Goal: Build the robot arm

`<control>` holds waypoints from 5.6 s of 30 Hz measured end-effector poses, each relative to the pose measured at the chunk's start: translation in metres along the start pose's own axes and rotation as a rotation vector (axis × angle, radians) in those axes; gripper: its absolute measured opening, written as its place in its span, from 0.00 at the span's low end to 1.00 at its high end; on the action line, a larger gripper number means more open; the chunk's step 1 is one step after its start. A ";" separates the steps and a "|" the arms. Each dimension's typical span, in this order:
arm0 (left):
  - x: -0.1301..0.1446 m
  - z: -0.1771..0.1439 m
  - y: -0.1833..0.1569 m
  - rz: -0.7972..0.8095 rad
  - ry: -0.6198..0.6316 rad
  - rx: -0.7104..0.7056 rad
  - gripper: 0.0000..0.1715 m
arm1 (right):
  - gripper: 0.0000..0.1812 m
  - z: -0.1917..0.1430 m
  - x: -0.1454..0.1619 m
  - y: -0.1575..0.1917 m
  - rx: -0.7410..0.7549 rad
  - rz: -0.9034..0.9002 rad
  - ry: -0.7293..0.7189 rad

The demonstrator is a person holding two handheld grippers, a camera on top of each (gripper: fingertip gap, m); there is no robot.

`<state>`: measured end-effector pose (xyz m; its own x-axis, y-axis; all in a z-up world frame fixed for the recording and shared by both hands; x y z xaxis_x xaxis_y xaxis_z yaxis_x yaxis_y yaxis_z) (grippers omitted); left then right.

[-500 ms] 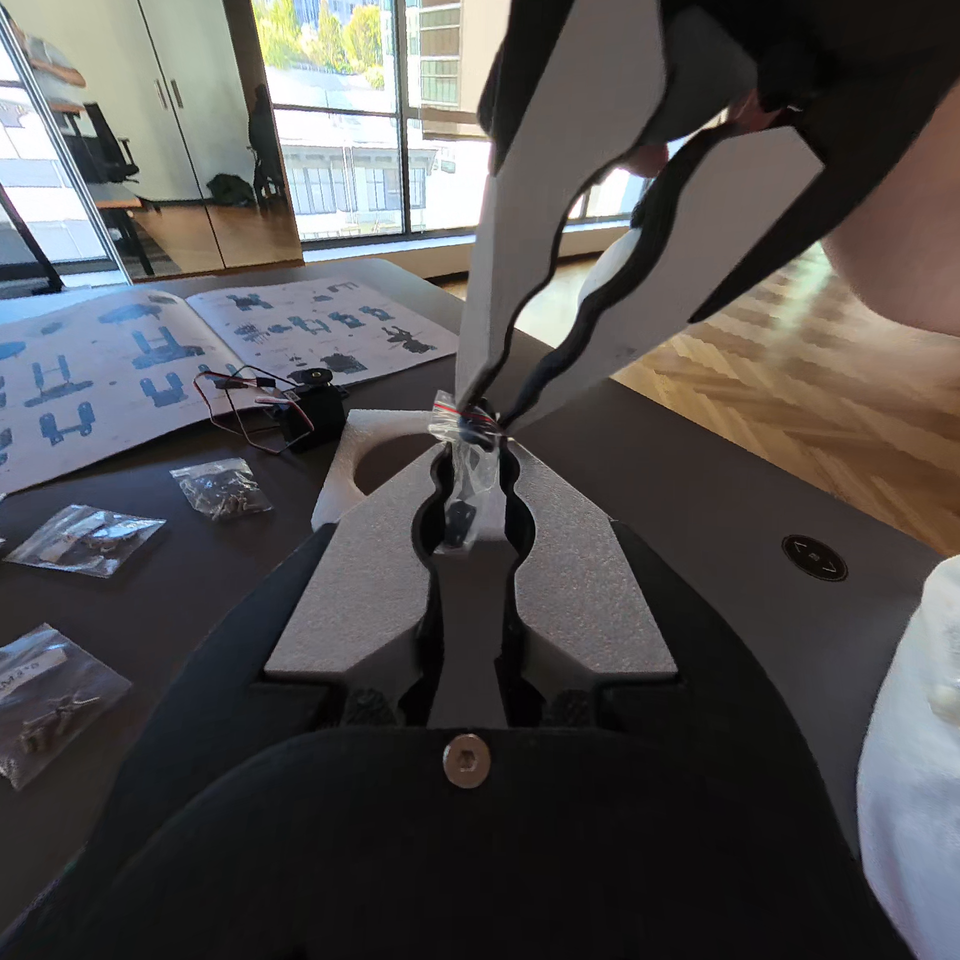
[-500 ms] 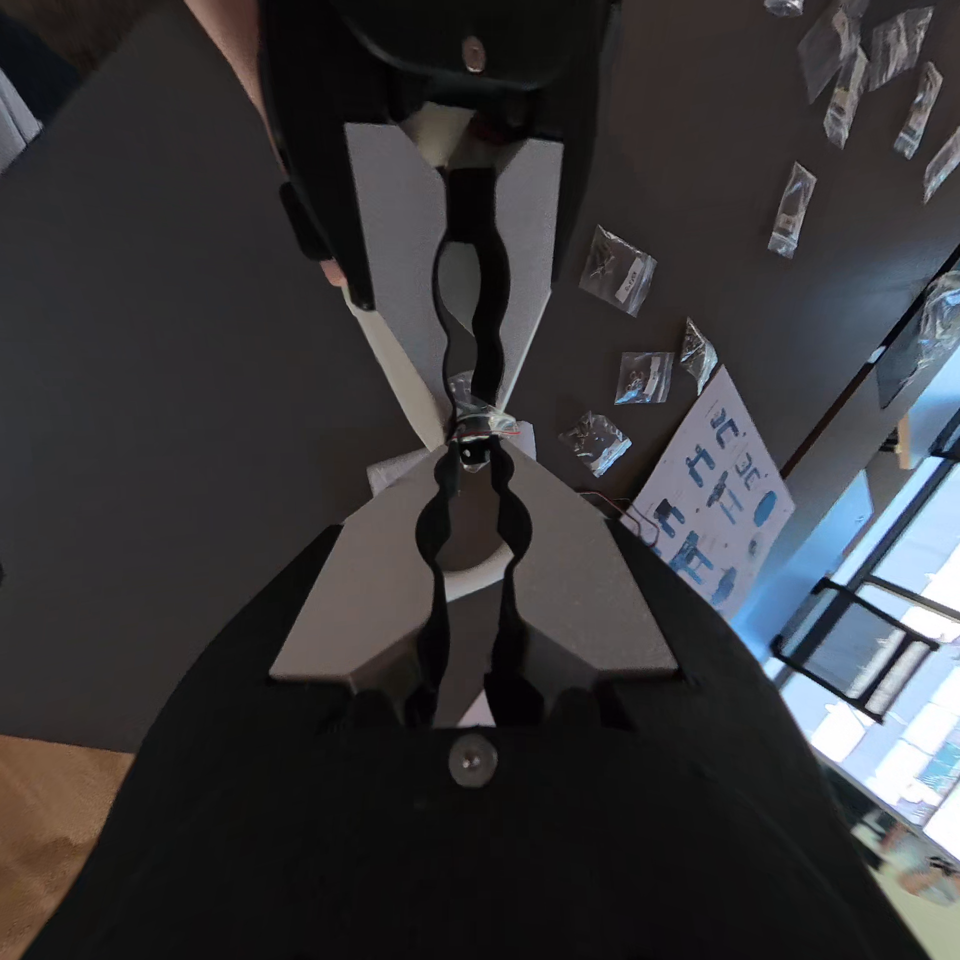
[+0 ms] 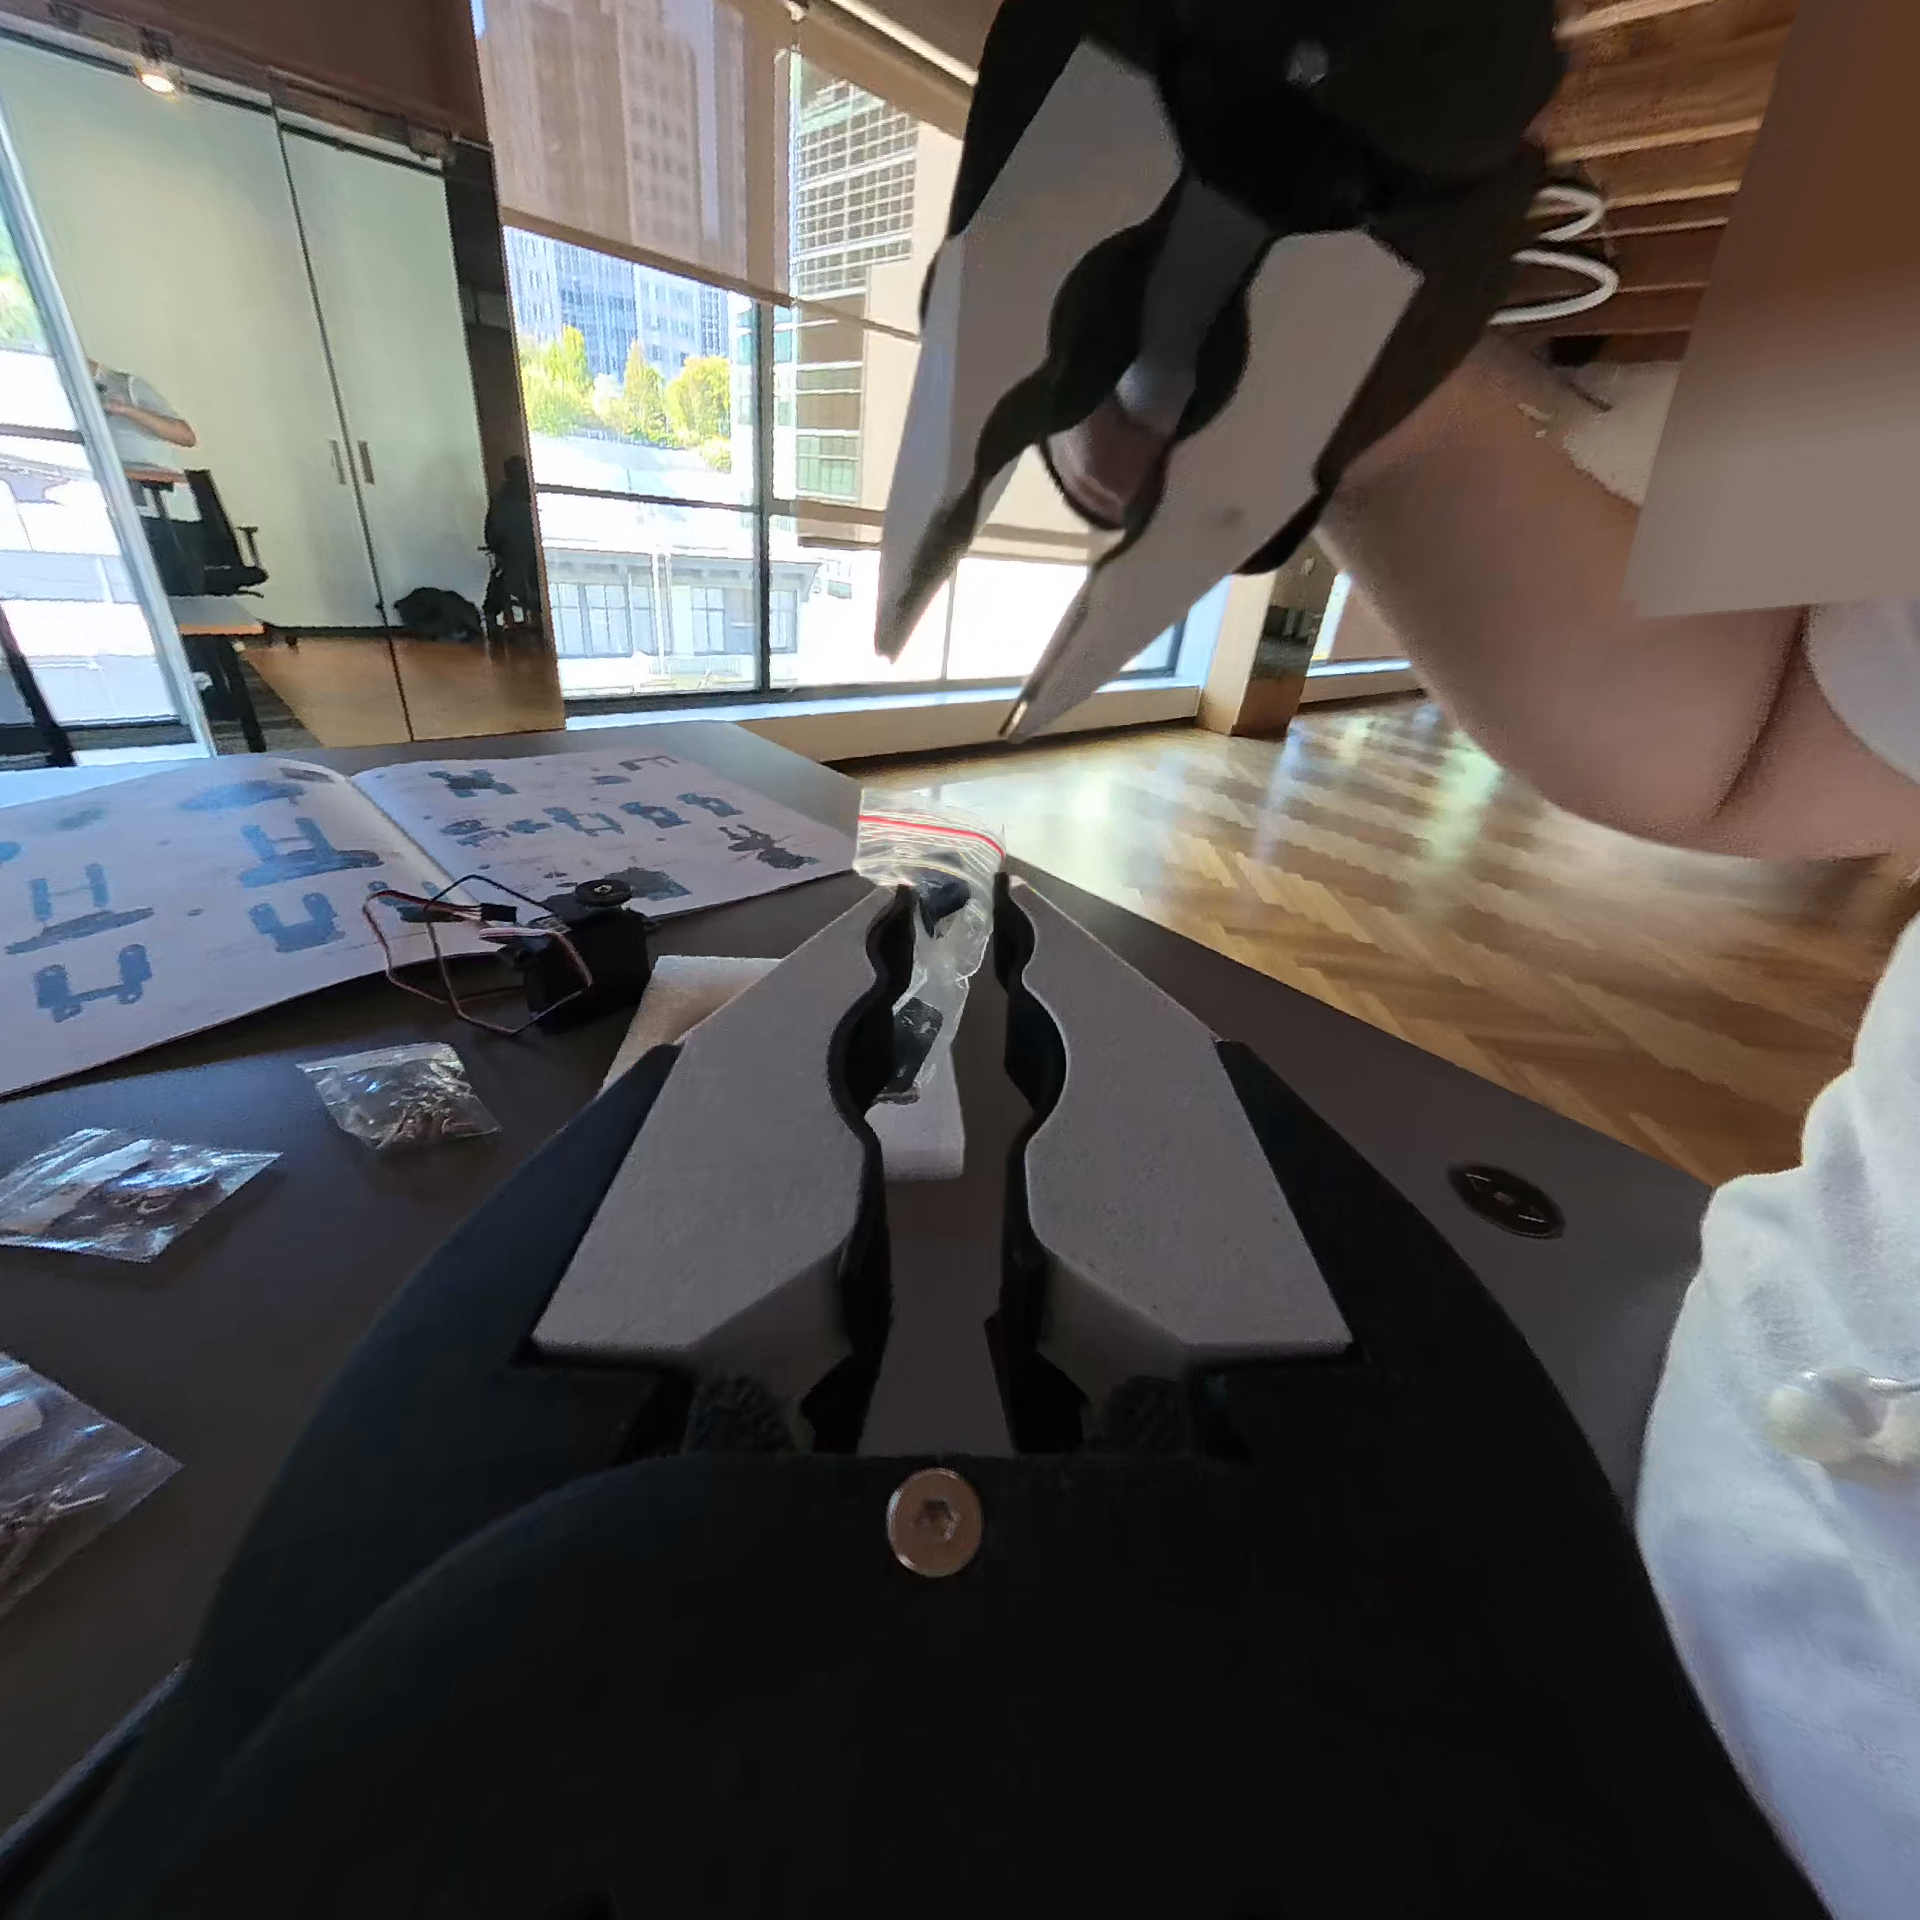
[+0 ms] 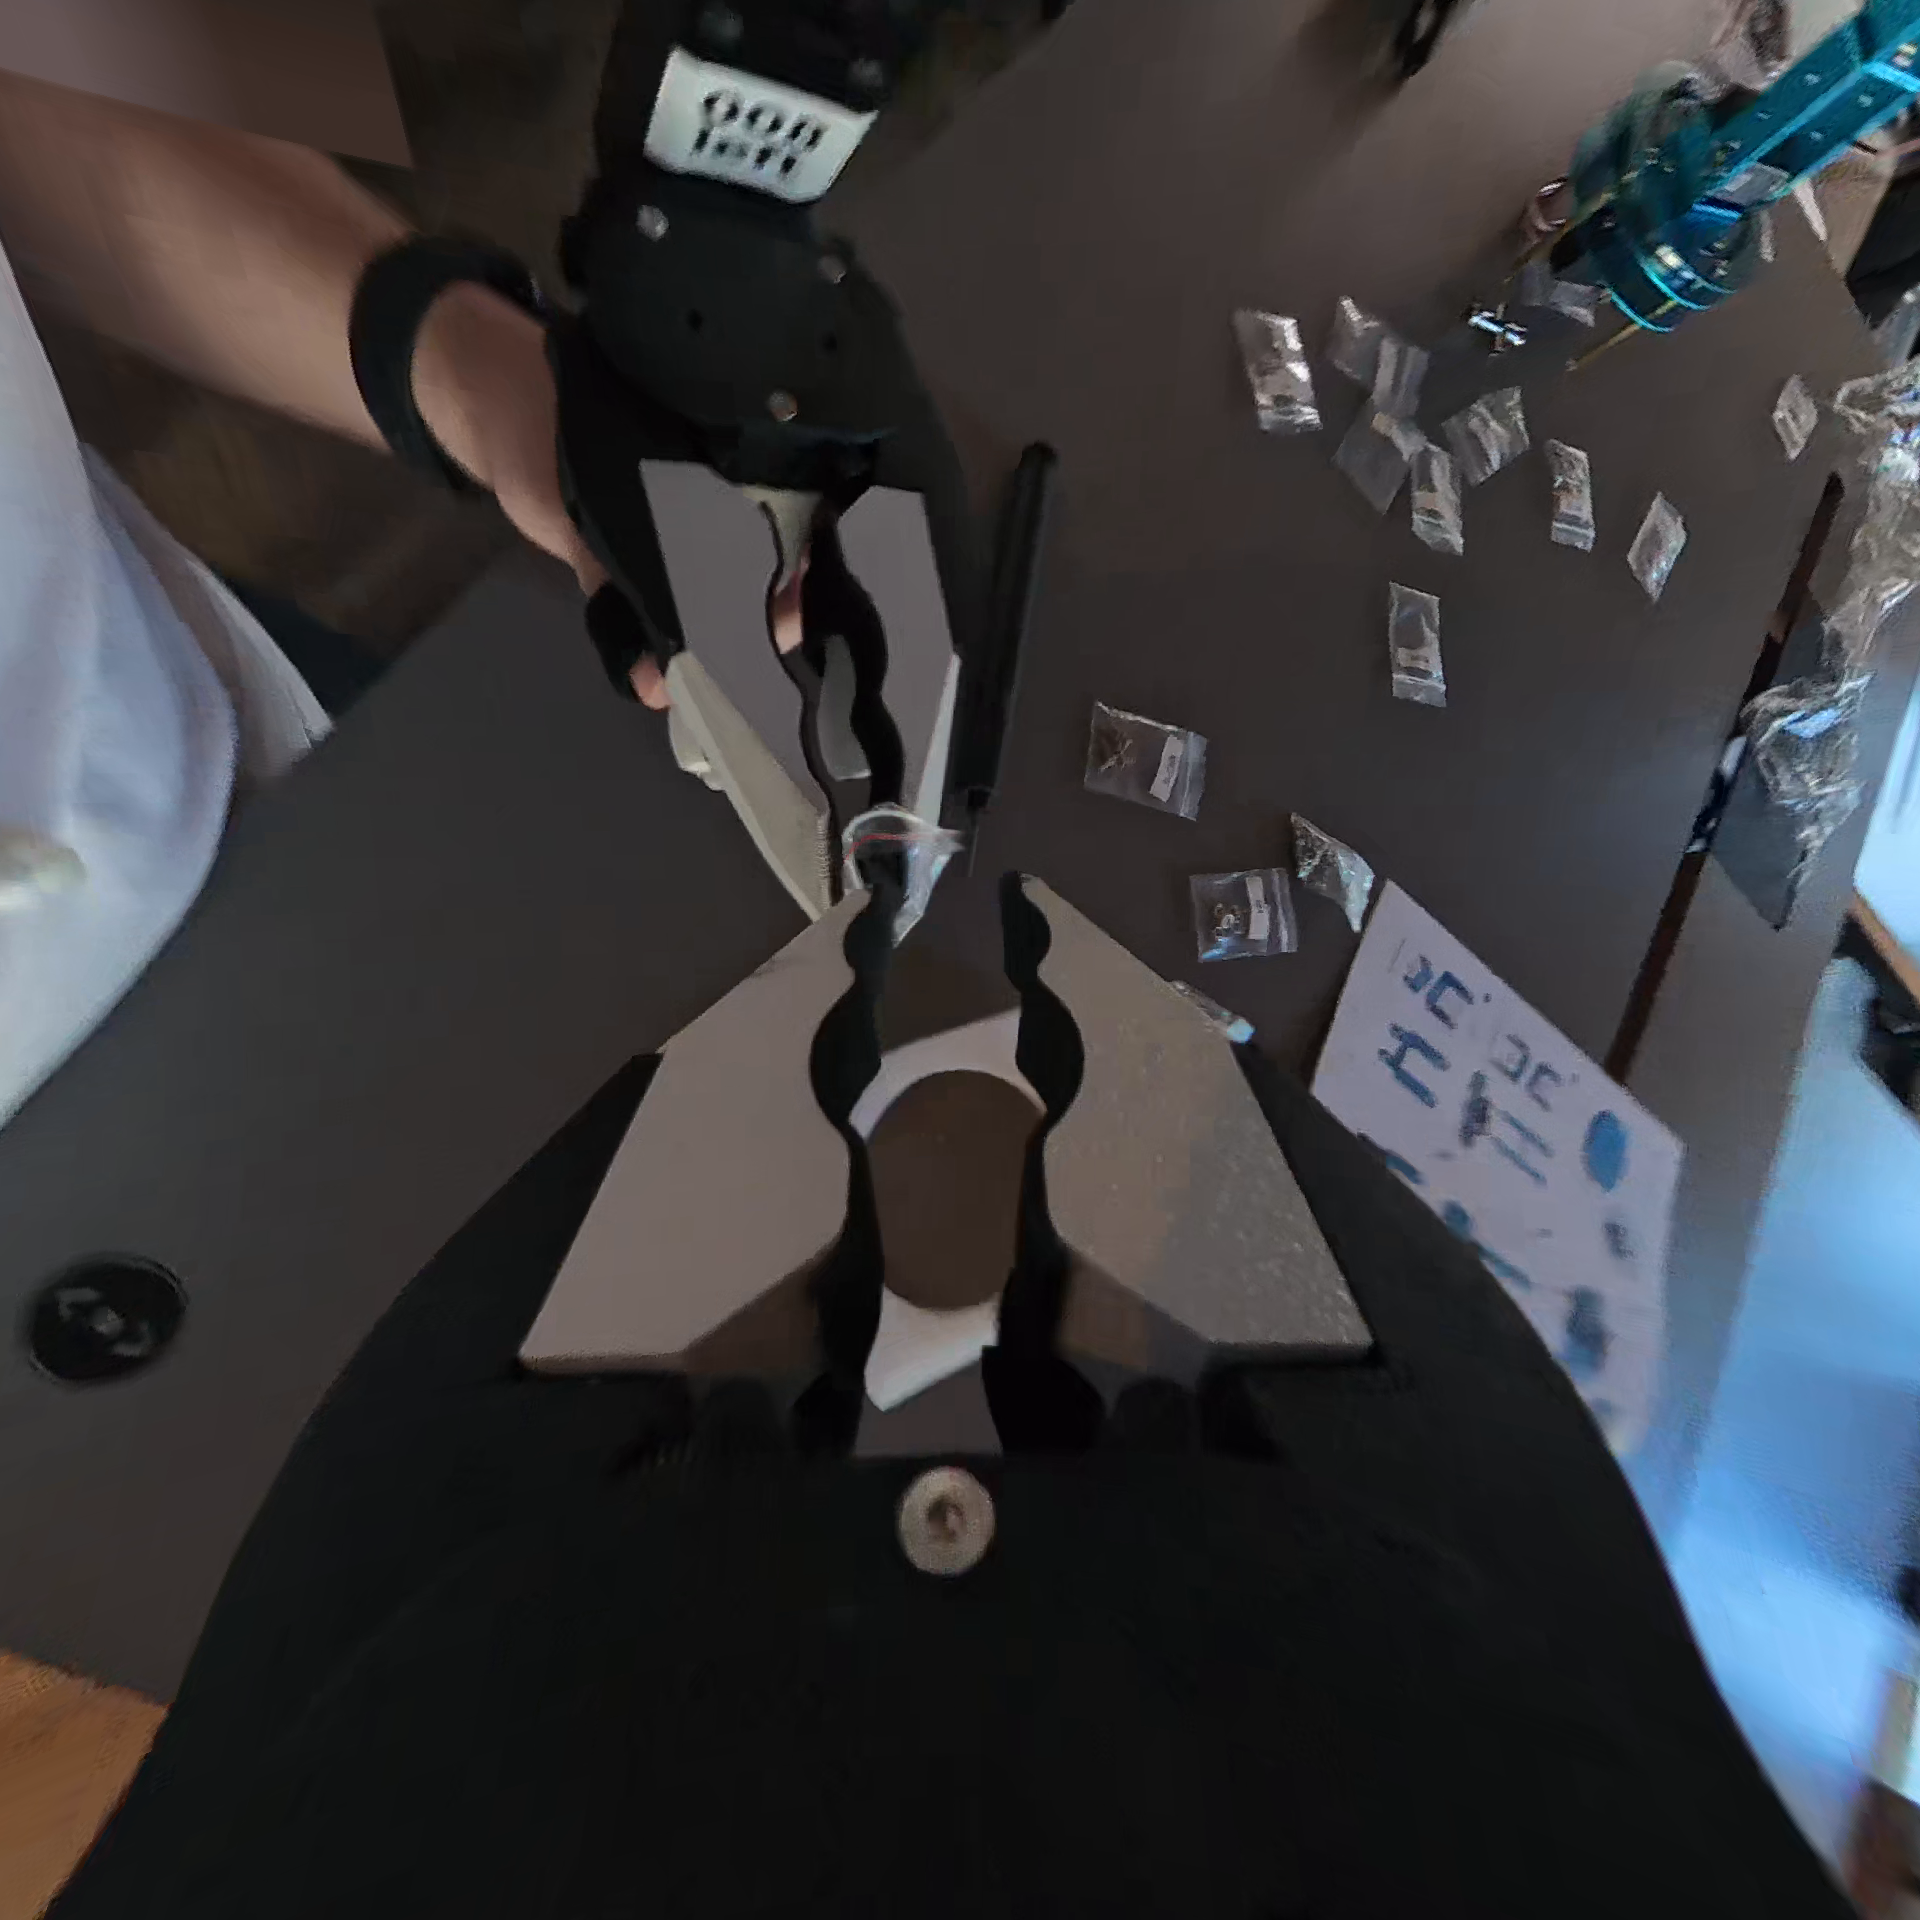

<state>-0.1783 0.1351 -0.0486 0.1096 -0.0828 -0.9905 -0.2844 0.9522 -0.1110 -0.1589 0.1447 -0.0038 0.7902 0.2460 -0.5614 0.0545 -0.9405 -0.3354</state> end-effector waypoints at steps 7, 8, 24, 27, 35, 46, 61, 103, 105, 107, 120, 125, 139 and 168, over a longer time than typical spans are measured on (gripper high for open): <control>-0.010 -0.015 -0.034 -0.255 0.025 0.449 0.06 | 0.18 -0.013 -0.002 0.030 -0.229 0.025 -0.226; -0.011 -0.016 -0.036 -0.294 0.039 0.510 0.06 | 0.18 -0.015 -0.003 0.034 -0.295 0.041 -0.251; -0.037 -0.006 -0.068 -0.618 0.165 1.063 0.05 | 0.04 -0.027 -0.004 0.047 -0.792 0.111 -0.738; -0.038 0.001 -0.068 -0.625 0.164 1.084 0.04 | 0.01 -0.034 -0.002 0.045 -0.803 0.111 -0.765; -0.034 0.014 -0.064 -0.709 0.149 1.082 0.08 | 0.00 -0.047 0.011 0.040 -0.765 0.175 -0.776; -0.009 0.009 -0.017 -0.556 0.214 0.549 0.39 | 0.00 -0.032 0.032 0.014 -0.518 0.449 -0.594; 0.014 0.036 -0.022 0.141 0.583 0.166 0.00 | 0.00 -0.016 0.059 0.029 -0.329 0.667 -0.464; 0.022 0.079 -0.016 -0.015 0.613 0.391 0.01 | 0.00 -0.014 0.106 0.027 -0.199 0.725 -0.762; 0.023 0.079 -0.015 -0.017 0.615 0.390 0.00 | 0.00 -0.012 0.106 0.027 -0.202 0.726 -0.758; 0.023 0.078 -0.015 -0.019 0.615 0.386 0.00 | 0.00 -0.011 0.106 0.027 -0.210 0.727 -0.757; 0.014 0.036 -0.027 0.037 0.592 0.317 0.00 | 0.01 0.001 0.062 0.040 -0.254 0.667 -0.651; 0.000 0.003 -0.031 -0.035 0.536 0.288 0.00 | 0.00 0.008 0.027 0.045 -0.275 0.579 -0.608; -0.026 -0.159 0.008 -0.029 0.484 0.191 0.00 | 0.00 0.100 -0.112 0.040 -0.322 0.521 -0.583; -0.097 -0.462 0.262 -0.098 0.337 0.098 0.00 | 0.00 0.344 -0.363 -0.136 -0.426 0.551 -0.791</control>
<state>-0.7035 0.2573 -0.0187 -0.1925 -0.2515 -0.9485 -0.1935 0.9573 -0.2146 -0.6631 0.2637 -0.0154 0.1553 -0.3018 -0.9406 0.1403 -0.9358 0.3234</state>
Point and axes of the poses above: each gripper's, where its closed fingertips meet, z out along the fingers, x out of its underside, y = z × x across the jaws, the point moved 2 cm from there along -z, back along the fingers, and after that the axes turned 3 degrees about -x, right-handed, at the moved point
